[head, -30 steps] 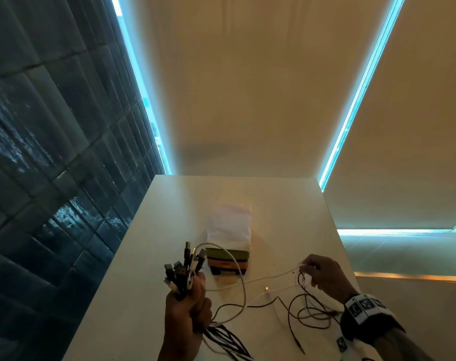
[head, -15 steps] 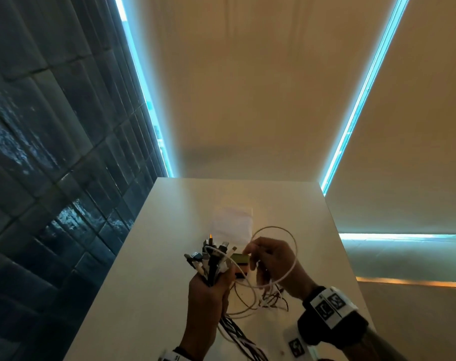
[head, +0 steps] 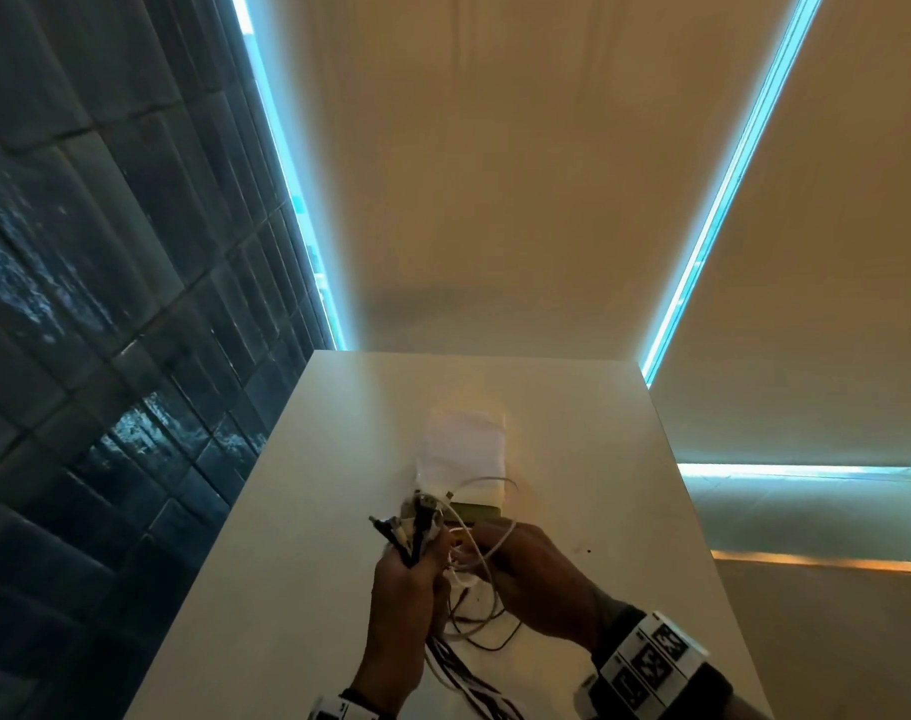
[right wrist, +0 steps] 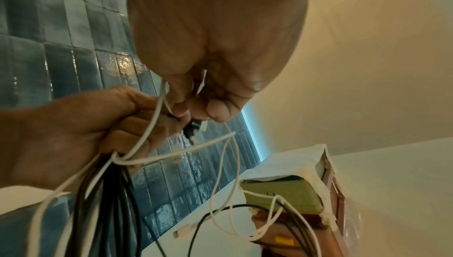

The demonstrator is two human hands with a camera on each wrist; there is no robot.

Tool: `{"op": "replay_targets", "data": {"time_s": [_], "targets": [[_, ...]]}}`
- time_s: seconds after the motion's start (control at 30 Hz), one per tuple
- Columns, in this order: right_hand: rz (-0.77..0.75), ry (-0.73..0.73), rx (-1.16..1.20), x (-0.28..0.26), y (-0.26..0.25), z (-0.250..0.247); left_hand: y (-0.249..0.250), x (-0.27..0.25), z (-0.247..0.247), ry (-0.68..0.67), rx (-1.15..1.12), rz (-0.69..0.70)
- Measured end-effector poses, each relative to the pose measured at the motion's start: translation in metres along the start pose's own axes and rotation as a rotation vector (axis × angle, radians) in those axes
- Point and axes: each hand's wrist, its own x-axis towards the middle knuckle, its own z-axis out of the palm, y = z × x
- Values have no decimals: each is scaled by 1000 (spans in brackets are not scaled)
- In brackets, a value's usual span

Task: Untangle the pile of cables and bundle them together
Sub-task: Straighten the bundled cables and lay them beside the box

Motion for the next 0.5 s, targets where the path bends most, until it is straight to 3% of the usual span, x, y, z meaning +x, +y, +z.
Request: {"op": "replay_targets", "data": {"time_s": [0.13,0.33,0.5], "targets": [[13,-102,-51,-2,26,1,0,-1,-8,-77,-159,-38],[89,-1,-82,-4,64,-17,-1,-8,-15,-101,-199,-36],[266,122,-163,-17,111,-30,4,-17,-21,-108,-207,-6]]}}
